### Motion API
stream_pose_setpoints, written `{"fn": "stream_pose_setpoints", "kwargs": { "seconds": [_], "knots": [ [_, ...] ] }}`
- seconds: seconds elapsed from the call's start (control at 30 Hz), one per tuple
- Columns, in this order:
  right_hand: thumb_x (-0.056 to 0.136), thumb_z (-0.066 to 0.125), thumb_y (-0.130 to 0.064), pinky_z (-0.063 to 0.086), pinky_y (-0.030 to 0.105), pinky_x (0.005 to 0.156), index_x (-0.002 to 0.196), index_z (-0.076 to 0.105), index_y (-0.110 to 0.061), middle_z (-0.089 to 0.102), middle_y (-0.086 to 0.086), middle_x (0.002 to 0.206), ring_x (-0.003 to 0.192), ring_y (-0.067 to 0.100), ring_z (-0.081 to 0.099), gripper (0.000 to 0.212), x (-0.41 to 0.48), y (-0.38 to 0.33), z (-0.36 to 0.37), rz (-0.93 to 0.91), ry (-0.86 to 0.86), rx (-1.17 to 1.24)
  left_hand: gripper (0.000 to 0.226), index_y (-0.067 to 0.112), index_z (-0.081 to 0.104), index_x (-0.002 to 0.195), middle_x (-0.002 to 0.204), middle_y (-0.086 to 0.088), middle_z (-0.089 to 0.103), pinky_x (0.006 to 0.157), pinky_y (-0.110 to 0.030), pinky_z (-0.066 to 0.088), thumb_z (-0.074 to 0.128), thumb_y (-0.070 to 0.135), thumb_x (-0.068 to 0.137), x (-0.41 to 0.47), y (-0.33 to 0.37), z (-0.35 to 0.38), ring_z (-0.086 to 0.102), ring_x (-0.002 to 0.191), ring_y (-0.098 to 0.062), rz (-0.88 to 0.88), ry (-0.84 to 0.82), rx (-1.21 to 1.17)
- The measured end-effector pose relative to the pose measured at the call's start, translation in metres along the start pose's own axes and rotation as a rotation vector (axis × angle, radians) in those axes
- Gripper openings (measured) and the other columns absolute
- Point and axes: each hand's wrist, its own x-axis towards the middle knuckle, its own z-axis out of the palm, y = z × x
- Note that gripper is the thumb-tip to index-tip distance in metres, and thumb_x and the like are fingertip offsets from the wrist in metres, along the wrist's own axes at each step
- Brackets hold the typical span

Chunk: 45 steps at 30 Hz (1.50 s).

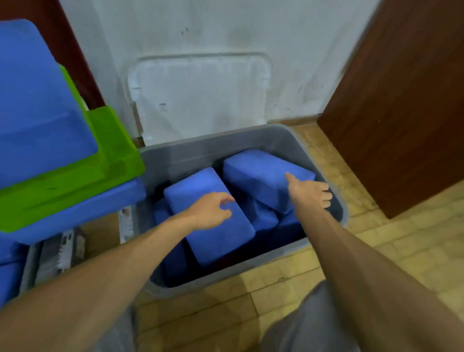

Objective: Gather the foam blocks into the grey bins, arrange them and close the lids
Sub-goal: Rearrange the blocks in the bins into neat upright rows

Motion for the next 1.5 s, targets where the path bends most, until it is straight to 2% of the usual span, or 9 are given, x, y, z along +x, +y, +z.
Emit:
{"fn": "stream_pose_setpoints", "kwargs": {
  "seconds": [0.2, 0.33, 0.47, 0.63, 0.8, 0.9, 1.03, 1.23, 1.5],
  "knots": [
    [0.057, 0.082, -0.055, 0.049, 0.048, 0.093, 0.144, 0.033, -0.005, 0.037, 0.007, 0.145, 0.119, 0.035, 0.051, 0.111, 0.050, 0.031, 0.015, 0.154, -0.329, 0.357, 0.063, 0.049, 0.021, 0.145, 0.134, 0.000, 0.025, 0.098, -0.048, 0.038, 0.051, 0.038, 0.090, 0.015, -0.005, 0.031, 0.029, 0.124, -0.027, -0.048, -0.021, 0.359],
    [0.068, 0.081, -0.037, 0.047, 0.037, 0.070, 0.130, 0.047, -0.009, 0.053, 0.008, 0.119, 0.100, 0.028, 0.054, 0.075, 0.050, 0.028, 0.009, 0.164, -0.452, 0.406, 0.071, 0.042, 0.026, 0.146, 0.156, 0.008, 0.007, 0.111, -0.051, 0.015, 0.047, 0.013, 0.084, 0.024, 0.017, 0.038, 0.005, 0.143, -0.022, 0.185, -0.157, 0.640],
    [0.069, 0.081, -0.026, 0.045, 0.027, 0.053, 0.120, 0.051, -0.011, 0.059, 0.005, 0.095, 0.078, 0.020, 0.057, 0.062, 0.051, 0.017, 0.009, 0.159, -0.532, 0.485, 0.051, 0.035, 0.058, 0.122, 0.131, 0.011, 0.051, 0.116, -0.050, -0.011, 0.041, 0.008, 0.082, 0.027, 0.024, 0.037, 0.027, 0.138, -0.011, 0.255, -0.247, 0.623],
    [0.063, 0.081, -0.027, 0.053, 0.031, 0.055, 0.121, 0.052, -0.011, 0.061, 0.009, 0.105, 0.084, 0.024, 0.062, 0.066, 0.054, 0.009, 0.002, 0.130, -0.495, 0.563, 0.045, 0.026, 0.069, 0.101, 0.107, 0.012, 0.066, 0.116, -0.033, 0.011, 0.041, 0.007, 0.072, 0.019, 0.003, 0.026, 0.050, 0.109, -0.008, 0.407, -0.106, 0.471],
    [0.068, 0.077, -0.023, 0.056, 0.035, 0.062, 0.109, 0.057, -0.015, 0.064, 0.008, 0.099, 0.082, 0.022, 0.064, 0.046, 0.049, 0.005, -0.004, 0.128, -0.598, 0.630, 0.043, 0.019, 0.067, 0.093, 0.097, -0.003, 0.067, 0.086, -0.035, 0.049, 0.043, -0.015, 0.082, 0.014, 0.002, -0.001, 0.064, 0.085, -0.012, 0.041, 0.132, -0.450],
    [0.055, 0.087, -0.019, 0.058, 0.050, 0.067, 0.123, 0.043, -0.018, 0.061, 0.011, 0.115, 0.095, 0.029, 0.067, 0.081, 0.040, 0.007, -0.001, 0.141, -0.638, 0.691, 0.027, 0.014, 0.054, 0.120, 0.107, -0.008, 0.062, 0.071, -0.034, 0.054, 0.057, 0.022, 0.094, 0.015, 0.016, -0.013, 0.066, 0.081, -0.020, -0.169, 0.206, -0.745],
    [0.069, 0.083, -0.011, 0.057, 0.054, 0.076, 0.133, 0.025, -0.029, 0.054, 0.006, 0.126, 0.104, 0.030, 0.064, 0.088, 0.017, 0.011, 0.006, -0.022, -0.768, 0.625, 0.096, 0.024, 0.031, 0.135, 0.124, -0.003, 0.054, 0.076, -0.046, 0.057, 0.070, 0.071, 0.061, 0.022, 0.040, -0.018, 0.065, 0.100, -0.027, -0.338, 0.147, -1.038],
    [0.085, 0.064, -0.052, 0.054, 0.043, 0.088, 0.122, 0.052, -0.014, 0.062, 0.011, 0.119, 0.104, 0.025, 0.064, 0.054, 0.015, 0.002, -0.001, -0.151, -0.807, 0.403, 0.072, 0.021, 0.031, 0.132, 0.111, -0.003, 0.059, 0.057, -0.030, 0.049, 0.075, 0.030, 0.075, 0.013, 0.017, -0.030, 0.060, 0.084, -0.021, -0.442, 0.381, -1.060],
    [0.084, 0.066, -0.028, 0.050, 0.037, 0.089, 0.126, 0.046, -0.025, 0.049, 0.004, 0.127, 0.109, 0.020, 0.054, 0.046, -0.005, -0.004, 0.050, -0.440, -0.743, -0.053, 0.115, 0.050, 0.014, 0.144, 0.137, 0.001, 0.049, 0.086, -0.041, 0.053, 0.074, 0.039, 0.046, -0.027, -0.014, -0.033, 0.059, 0.110, -0.021, -0.353, 0.302, -0.657]
  ]
}}
